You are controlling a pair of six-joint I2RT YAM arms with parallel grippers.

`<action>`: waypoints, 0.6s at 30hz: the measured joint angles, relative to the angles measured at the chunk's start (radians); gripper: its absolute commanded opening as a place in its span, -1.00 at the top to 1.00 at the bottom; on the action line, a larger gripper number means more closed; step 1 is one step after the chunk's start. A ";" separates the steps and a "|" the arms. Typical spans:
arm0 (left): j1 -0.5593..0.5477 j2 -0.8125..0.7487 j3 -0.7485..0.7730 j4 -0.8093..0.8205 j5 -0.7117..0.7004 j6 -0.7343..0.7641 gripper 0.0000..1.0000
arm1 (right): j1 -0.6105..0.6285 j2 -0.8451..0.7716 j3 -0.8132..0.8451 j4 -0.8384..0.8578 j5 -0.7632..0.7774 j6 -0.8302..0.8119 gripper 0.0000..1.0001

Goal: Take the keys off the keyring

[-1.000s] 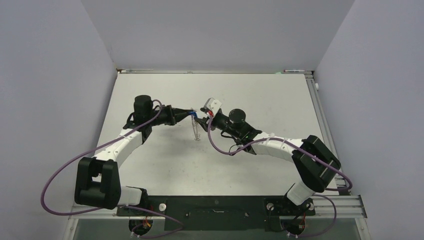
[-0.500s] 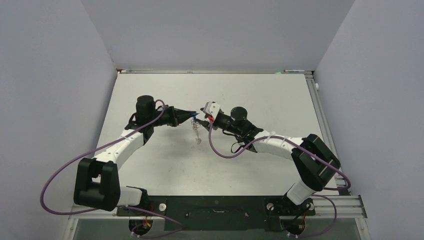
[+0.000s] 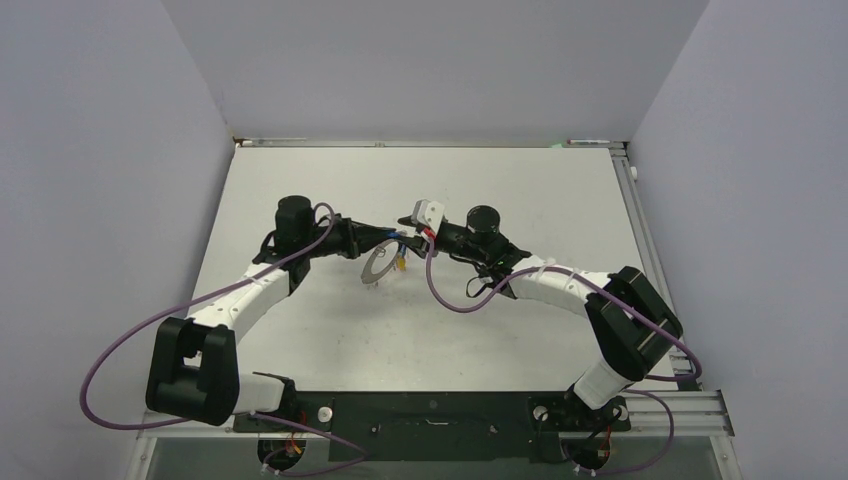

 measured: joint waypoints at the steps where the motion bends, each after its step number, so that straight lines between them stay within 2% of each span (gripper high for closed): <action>1: -0.002 -0.001 0.000 0.000 0.000 0.000 1.00 | 0.000 0.000 0.003 -0.004 -0.005 0.002 0.30; 7: -0.013 -0.003 0.000 0.002 0.000 -0.001 1.00 | 0.000 0.000 0.027 -0.036 -0.024 0.011 0.33; 10: -0.013 -0.005 0.000 0.003 0.001 0.000 1.00 | 0.001 0.000 0.032 -0.045 -0.033 0.011 0.44; 18: -0.014 -0.008 0.000 0.000 -0.002 0.000 1.00 | 0.002 0.012 0.046 -0.064 -0.056 -0.004 0.57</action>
